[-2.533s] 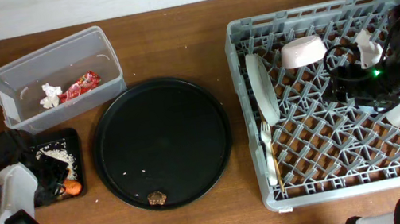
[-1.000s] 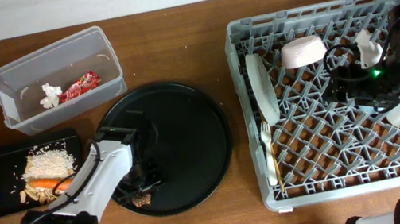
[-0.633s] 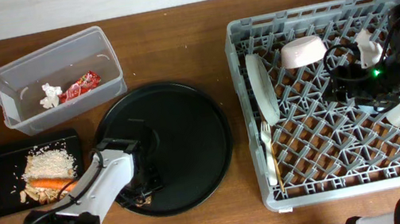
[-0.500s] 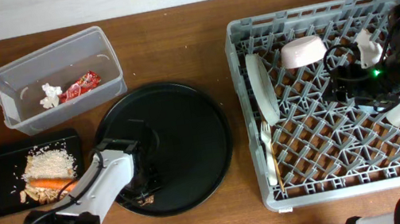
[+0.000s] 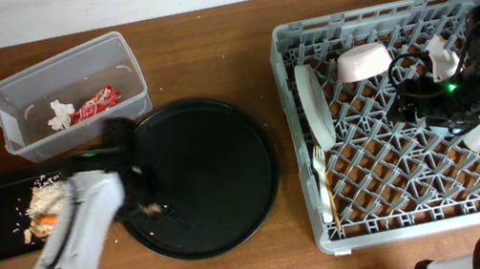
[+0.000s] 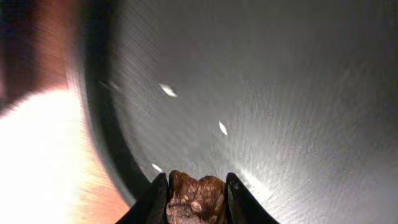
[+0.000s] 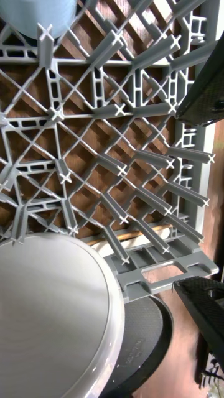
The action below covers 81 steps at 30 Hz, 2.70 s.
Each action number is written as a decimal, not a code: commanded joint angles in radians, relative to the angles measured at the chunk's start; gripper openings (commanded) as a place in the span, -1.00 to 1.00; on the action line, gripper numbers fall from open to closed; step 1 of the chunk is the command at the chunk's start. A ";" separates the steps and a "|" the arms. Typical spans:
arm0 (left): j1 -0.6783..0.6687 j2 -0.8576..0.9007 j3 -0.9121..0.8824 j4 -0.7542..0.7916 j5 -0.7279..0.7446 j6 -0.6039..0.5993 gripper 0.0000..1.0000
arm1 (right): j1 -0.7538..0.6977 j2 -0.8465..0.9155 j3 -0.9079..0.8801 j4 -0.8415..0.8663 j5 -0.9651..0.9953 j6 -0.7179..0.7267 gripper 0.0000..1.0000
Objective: Sort waste into correct bins and load items into the dishwasher rack
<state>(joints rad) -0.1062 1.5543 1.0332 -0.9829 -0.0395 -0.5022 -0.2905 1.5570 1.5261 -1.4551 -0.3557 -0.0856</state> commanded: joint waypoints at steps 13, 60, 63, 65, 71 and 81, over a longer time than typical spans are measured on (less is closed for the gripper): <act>0.639 -0.022 0.064 0.249 -0.048 0.030 -0.02 | -0.004 0.000 0.010 0.004 -0.002 -0.002 0.62; 0.072 -1.094 -0.197 0.002 0.099 0.387 0.98 | 0.272 -0.817 -0.478 0.393 0.186 0.095 0.97; 0.072 -1.094 -0.197 0.002 0.099 0.387 0.98 | 0.272 -0.877 -0.486 0.405 0.183 0.095 0.97; 0.072 -1.094 -0.197 0.002 0.099 0.387 0.98 | 0.272 -0.995 -0.526 0.452 0.185 0.094 0.97; 0.072 -1.094 -0.197 0.002 0.099 0.387 0.98 | 0.346 -1.445 -0.912 0.783 0.180 0.095 0.97; 0.072 -1.094 -0.197 0.002 0.099 0.387 0.98 | 0.342 -1.553 -1.412 1.454 0.184 0.090 0.97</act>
<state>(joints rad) -0.0380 0.4644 0.8387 -0.9829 0.0700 -0.1059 0.0467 0.0128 0.2089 -0.0891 -0.1764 0.0002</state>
